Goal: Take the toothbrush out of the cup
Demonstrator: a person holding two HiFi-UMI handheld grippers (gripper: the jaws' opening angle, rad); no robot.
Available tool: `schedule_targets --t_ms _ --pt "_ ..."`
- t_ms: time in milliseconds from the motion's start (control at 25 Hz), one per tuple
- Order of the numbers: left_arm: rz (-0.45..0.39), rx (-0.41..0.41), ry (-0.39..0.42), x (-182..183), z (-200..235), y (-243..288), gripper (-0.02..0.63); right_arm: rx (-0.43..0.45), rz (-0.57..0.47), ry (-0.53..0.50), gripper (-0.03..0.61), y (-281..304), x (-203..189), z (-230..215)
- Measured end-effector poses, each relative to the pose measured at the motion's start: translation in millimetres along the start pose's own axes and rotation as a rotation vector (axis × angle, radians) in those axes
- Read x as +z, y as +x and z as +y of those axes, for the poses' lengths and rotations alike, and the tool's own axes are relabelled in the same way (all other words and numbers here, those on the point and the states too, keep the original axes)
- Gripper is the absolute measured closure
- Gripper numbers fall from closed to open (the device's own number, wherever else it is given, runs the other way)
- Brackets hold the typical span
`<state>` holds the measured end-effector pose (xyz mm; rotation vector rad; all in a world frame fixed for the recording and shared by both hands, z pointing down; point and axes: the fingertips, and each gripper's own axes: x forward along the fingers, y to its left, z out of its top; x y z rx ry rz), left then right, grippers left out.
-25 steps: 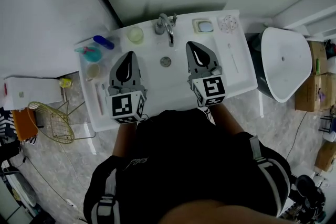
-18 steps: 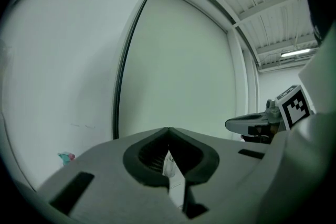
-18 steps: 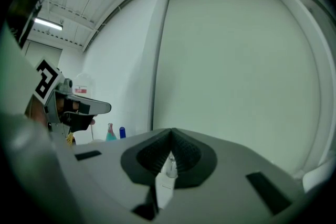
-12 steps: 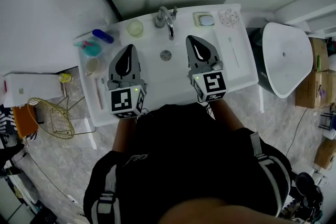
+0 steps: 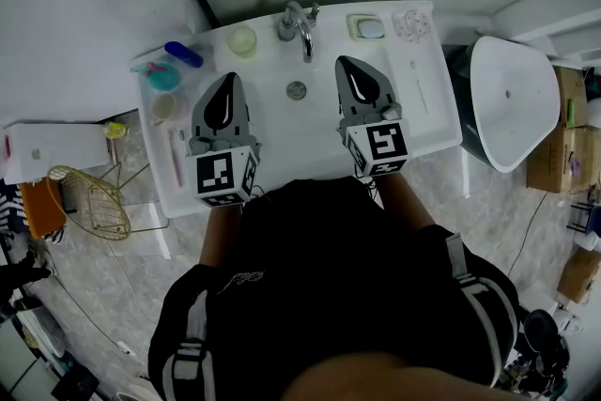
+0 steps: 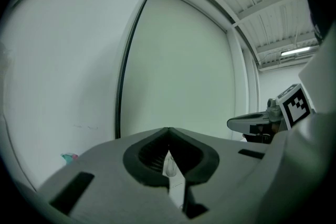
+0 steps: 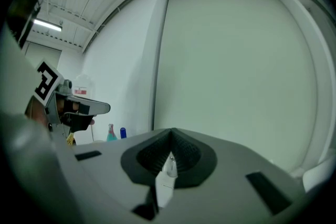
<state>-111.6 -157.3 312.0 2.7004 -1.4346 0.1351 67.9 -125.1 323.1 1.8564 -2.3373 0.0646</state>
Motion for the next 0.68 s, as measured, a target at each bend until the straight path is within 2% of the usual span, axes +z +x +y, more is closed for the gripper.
schedule_targets --t_ms 680 --pt "0.012 -0.001 -0.014 -5.8 3.6 1.3 0.614 -0.011 0.011 0.006 0.574 0.5 -3.7 -0.4"
